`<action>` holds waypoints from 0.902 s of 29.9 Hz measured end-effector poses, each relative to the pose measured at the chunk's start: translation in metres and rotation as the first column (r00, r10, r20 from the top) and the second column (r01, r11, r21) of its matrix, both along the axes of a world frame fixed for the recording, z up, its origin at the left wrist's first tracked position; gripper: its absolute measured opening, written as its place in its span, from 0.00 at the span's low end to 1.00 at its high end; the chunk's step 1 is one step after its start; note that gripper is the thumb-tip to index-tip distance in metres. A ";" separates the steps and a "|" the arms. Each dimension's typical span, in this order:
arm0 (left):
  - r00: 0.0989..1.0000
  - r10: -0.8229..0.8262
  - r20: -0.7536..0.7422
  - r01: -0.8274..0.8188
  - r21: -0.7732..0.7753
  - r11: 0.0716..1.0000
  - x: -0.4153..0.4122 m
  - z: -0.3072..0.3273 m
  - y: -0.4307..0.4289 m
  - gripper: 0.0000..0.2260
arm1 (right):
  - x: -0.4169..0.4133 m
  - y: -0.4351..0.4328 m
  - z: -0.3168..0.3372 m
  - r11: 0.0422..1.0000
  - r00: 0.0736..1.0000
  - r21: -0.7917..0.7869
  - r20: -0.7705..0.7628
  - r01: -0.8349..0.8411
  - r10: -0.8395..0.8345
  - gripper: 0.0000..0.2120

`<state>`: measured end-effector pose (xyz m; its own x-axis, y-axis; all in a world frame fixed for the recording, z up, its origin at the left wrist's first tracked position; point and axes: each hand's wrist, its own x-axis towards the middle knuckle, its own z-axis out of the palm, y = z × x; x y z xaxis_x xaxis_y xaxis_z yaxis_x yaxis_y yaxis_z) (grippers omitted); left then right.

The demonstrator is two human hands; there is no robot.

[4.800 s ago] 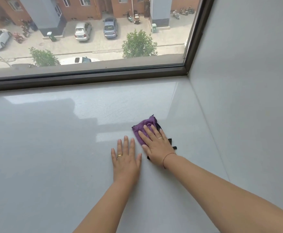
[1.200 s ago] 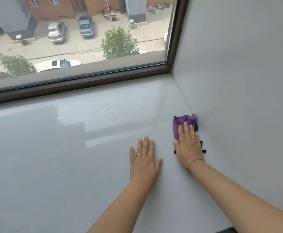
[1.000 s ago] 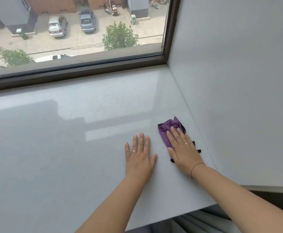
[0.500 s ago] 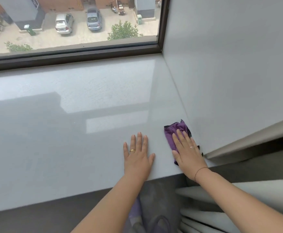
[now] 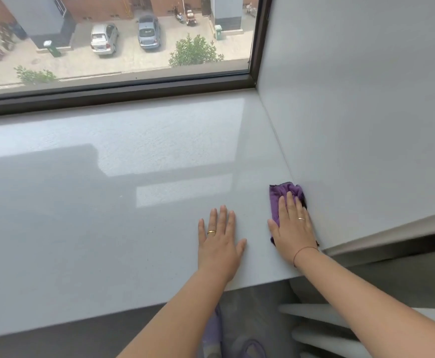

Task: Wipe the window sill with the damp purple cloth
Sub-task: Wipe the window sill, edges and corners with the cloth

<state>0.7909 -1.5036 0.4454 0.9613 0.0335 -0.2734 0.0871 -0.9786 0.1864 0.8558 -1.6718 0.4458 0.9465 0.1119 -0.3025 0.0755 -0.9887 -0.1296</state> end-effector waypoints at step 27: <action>0.993 -0.114 0.043 0.115 -0.022 0.993 0.180 -0.012 0.056 0.33 | 0.224 0.079 -0.011 0.999 0.996 0.002 0.079 0.051 -0.051 0.31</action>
<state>0.9708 -1.4476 0.4331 0.9689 -0.0837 -0.2329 -0.0335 -0.9767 0.2119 1.0798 -1.5928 0.4351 0.9719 0.0632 -0.2267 0.0352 -0.9915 -0.1253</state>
